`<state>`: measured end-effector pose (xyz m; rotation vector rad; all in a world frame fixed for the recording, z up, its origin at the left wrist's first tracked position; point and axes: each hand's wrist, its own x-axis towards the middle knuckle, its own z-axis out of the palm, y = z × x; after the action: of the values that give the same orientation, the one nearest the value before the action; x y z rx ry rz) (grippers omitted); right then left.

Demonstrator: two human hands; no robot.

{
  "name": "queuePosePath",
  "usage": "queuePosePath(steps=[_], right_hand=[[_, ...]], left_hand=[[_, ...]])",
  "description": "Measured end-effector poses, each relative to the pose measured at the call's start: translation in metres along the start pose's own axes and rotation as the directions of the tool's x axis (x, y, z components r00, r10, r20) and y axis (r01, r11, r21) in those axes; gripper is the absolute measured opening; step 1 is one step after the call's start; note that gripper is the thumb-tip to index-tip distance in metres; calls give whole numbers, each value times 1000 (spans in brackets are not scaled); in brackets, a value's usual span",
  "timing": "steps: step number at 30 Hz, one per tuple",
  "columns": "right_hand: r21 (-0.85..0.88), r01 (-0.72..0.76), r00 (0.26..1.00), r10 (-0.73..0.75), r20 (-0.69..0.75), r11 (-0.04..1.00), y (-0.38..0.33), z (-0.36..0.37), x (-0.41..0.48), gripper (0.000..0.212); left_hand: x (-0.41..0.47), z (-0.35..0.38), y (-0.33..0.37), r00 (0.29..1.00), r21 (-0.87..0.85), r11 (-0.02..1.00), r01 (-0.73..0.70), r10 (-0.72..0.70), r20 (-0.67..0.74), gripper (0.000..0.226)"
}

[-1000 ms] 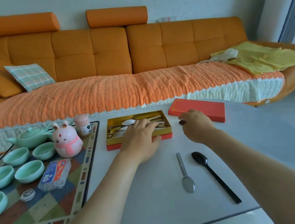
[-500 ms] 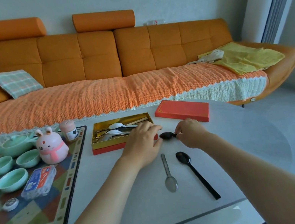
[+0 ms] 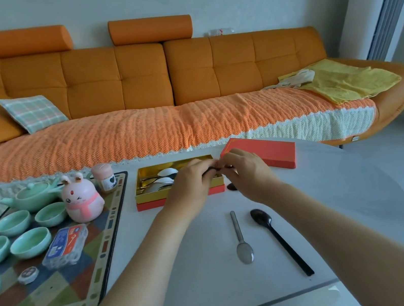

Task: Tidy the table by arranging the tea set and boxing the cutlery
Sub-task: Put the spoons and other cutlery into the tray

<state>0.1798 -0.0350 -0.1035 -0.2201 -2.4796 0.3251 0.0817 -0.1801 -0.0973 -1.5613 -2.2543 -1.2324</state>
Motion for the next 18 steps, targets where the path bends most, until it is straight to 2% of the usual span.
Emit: queuePosePath(steps=[7, 10, 13, 18], right_hand=[[98, -2, 997, -4, 71, 995, -23, 17, 19, 30], [152, -29, 997, 18, 73, 988, -30, 29, 29, 36], [150, -109, 993, 100, 63, 983, -33, 41, 41, 35], [17, -199, 974, 196, 113, 980, -33, 56, 52, 37]], left_hand=[[2, -43, -39, 986, 34, 996, 86, -80, -149, 25], [0, -52, -55, 984, 55, 993, 103, -94, -154, 26], [-3, -51, -69, 986, 123, 981, 148, -137, -90, 33], [-6, -48, -80, 962, 293, 933, 208, -249, 112, 46]])
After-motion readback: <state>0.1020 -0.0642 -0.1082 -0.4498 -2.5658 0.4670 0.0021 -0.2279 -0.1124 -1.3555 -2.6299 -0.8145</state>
